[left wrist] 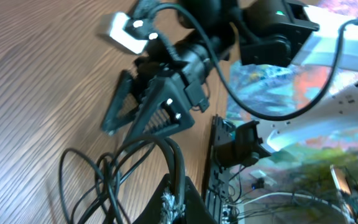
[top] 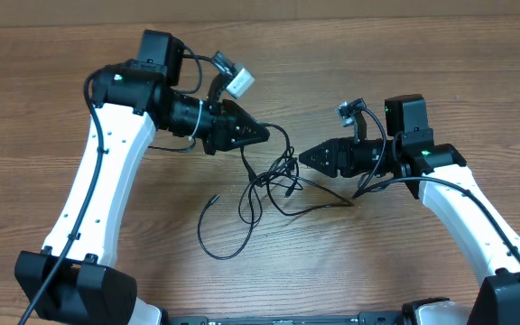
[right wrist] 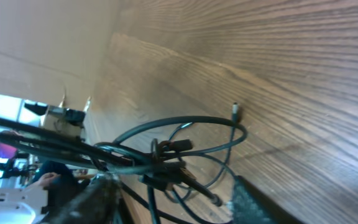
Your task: Untangle cables
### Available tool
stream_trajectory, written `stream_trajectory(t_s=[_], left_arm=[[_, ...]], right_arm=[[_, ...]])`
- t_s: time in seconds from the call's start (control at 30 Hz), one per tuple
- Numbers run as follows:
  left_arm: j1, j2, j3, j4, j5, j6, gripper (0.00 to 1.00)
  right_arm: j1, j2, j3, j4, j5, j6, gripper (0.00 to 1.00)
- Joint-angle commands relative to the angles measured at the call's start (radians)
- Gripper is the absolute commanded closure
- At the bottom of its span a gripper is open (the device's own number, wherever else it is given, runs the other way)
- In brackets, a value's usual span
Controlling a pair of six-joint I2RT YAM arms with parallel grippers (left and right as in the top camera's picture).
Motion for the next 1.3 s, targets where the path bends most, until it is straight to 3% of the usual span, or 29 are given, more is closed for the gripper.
stream_trajectory(t_s=[0.0,0.1,0.33,0.53,0.63,0.73,0.77,0.8,0.87,0.97,1.1,1.27], left_arm=[[-0.031,-0.027,0.018,-0.001,0.097,0.106,0.96],[-0.05,-0.027,0.018,0.003,0.127,0.14,0.96],[-0.077,-0.027,0.018,0.05,0.126,0.141,0.96],[-0.077,-0.027,0.018,0.054,0.132,0.14,0.96],[-0.078,-0.027,0.018,0.055,0.177,0.141,0.96],[-0.081,-0.027,0.018,0.059,0.23,0.142,0.96],[-0.083,-0.027,0.018,0.062,0.229,0.142,0.96],[-0.084,-0.027,0.018,0.062,0.222,0.141,0.96],[-0.084,-0.027,0.018,0.062,0.188,0.137,0.96],[-0.084,-0.027,0.018,0.062,0.068,0.08,0.96],[-0.084,-0.027,0.018,0.062,-0.087,-0.018,0.96],[-0.085,-0.027,0.018,0.063,-0.071,-0.032,0.96]], right_arm=[[0.003,-0.001,0.002,-0.014,-0.074,-0.018,0.33],[0.021,-0.001,0.002,-0.02,-0.097,-0.013,0.35],[0.083,-0.001,0.002,-0.014,-0.097,0.21,0.59],[0.139,-0.001,0.002,-0.008,-0.088,0.223,0.68],[0.149,-0.001,0.002,-0.005,-0.046,0.246,0.84],[0.149,-0.001,0.002,-0.005,0.041,0.341,0.93],[0.149,-0.001,0.002,-0.002,0.073,0.373,0.93],[0.149,-0.001,0.002,0.0,0.095,0.398,0.86],[0.149,-0.001,0.002,0.018,0.124,0.465,0.59],[0.148,-0.001,0.002,0.077,0.125,0.548,0.42],[0.147,-0.001,0.002,0.192,0.1,0.67,0.32],[0.147,-0.001,0.002,0.36,0.035,0.812,0.32]])
